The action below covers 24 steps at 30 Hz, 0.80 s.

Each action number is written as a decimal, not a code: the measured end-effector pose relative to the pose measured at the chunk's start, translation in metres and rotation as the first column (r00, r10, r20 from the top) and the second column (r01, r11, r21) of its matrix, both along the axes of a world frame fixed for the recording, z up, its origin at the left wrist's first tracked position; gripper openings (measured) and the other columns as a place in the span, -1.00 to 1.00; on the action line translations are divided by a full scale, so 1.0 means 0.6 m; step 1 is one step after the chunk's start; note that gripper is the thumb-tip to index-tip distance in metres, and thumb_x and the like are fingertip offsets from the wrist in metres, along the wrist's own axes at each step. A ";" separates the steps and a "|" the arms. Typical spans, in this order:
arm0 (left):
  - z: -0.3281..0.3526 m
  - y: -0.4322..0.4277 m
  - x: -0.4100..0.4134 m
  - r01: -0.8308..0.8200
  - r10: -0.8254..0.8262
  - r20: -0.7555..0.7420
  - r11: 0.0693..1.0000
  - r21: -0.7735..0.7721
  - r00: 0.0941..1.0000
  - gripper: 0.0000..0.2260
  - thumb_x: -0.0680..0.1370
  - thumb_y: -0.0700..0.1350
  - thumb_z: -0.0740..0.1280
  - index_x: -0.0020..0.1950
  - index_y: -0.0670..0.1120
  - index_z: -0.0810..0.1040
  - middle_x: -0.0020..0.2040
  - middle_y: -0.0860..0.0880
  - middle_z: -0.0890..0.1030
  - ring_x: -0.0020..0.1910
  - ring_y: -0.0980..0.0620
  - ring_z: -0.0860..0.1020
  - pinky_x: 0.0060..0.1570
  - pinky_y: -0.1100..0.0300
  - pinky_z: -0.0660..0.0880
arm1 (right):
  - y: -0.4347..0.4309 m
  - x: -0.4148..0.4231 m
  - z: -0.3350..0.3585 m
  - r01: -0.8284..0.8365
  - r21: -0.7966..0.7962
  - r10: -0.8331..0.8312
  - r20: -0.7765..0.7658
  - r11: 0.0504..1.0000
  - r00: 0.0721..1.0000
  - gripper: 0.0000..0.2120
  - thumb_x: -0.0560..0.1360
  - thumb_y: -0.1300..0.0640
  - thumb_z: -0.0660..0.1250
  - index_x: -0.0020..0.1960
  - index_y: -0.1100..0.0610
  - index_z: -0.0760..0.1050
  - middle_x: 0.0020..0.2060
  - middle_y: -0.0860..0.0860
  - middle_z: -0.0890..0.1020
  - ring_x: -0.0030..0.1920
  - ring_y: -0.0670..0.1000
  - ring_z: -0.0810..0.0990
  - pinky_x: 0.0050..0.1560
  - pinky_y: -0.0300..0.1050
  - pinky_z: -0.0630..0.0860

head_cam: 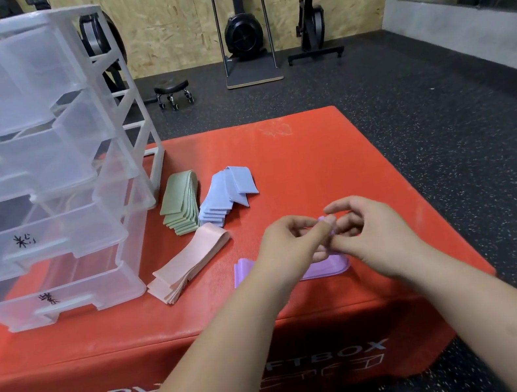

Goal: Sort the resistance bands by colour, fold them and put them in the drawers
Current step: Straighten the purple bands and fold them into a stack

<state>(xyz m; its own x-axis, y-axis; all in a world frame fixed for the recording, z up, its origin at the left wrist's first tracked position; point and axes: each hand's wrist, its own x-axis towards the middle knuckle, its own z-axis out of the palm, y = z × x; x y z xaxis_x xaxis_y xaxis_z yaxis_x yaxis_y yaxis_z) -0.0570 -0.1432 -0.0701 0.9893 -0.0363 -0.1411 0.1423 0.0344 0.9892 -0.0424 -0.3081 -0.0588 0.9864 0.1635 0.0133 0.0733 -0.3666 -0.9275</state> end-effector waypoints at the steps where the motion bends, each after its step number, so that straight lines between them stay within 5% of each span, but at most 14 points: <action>1: -0.003 0.001 0.003 -0.023 0.023 -0.018 1.000 -0.002 1.000 -0.73 0.56 -0.09 0.55 0.14 -0.23 0.62 -0.08 -0.17 0.72 -0.07 -0.10 0.76 0.15 -0.07 0.69 | -0.001 0.001 -0.001 -0.027 -0.033 0.028 0.017 0.999 0.999 -0.55 0.40 0.27 0.56 0.21 0.00 0.55 -0.18 -0.02 0.76 -0.26 -0.07 0.63 -0.11 -0.11 0.56; 8: -0.003 0.013 0.015 -0.051 0.057 -0.032 0.987 0.152 0.998 -0.80 0.53 -0.33 0.47 0.11 -0.16 0.61 -0.12 -0.15 0.62 -0.16 -0.09 0.75 -0.07 0.03 0.73 | -0.033 0.011 0.000 -0.208 -0.210 0.221 0.036 0.955 0.975 -0.32 0.34 0.13 0.67 0.37 -0.08 0.45 -0.03 -0.13 0.74 -0.04 -0.04 0.67 -0.07 -0.25 0.49; 19: -0.001 0.018 0.016 -0.011 0.017 -0.052 0.993 0.117 0.999 -0.75 0.55 -0.37 0.33 0.18 -0.15 0.62 -0.08 -0.29 0.65 -0.05 -0.20 0.76 0.00 -0.02 0.73 | -0.029 0.013 -0.011 -0.092 -0.285 0.159 0.223 0.954 0.962 -0.54 0.46 0.26 0.51 0.26 -0.10 0.52 -0.15 -0.18 0.73 -0.19 -0.10 0.64 -0.17 -0.36 0.47; 24: -0.001 0.013 0.010 0.018 -0.014 -0.061 0.997 0.075 0.998 -0.83 0.60 -0.21 0.47 0.17 -0.14 0.62 -0.03 -0.26 0.61 -0.10 -0.15 0.73 -0.01 -0.04 0.73 | -0.014 0.010 -0.026 -0.022 -0.269 0.098 0.272 0.963 0.957 -0.58 0.41 0.24 0.56 0.16 -0.10 0.56 -0.24 -0.13 0.68 -0.30 -0.10 0.63 -0.20 -0.25 0.54</action>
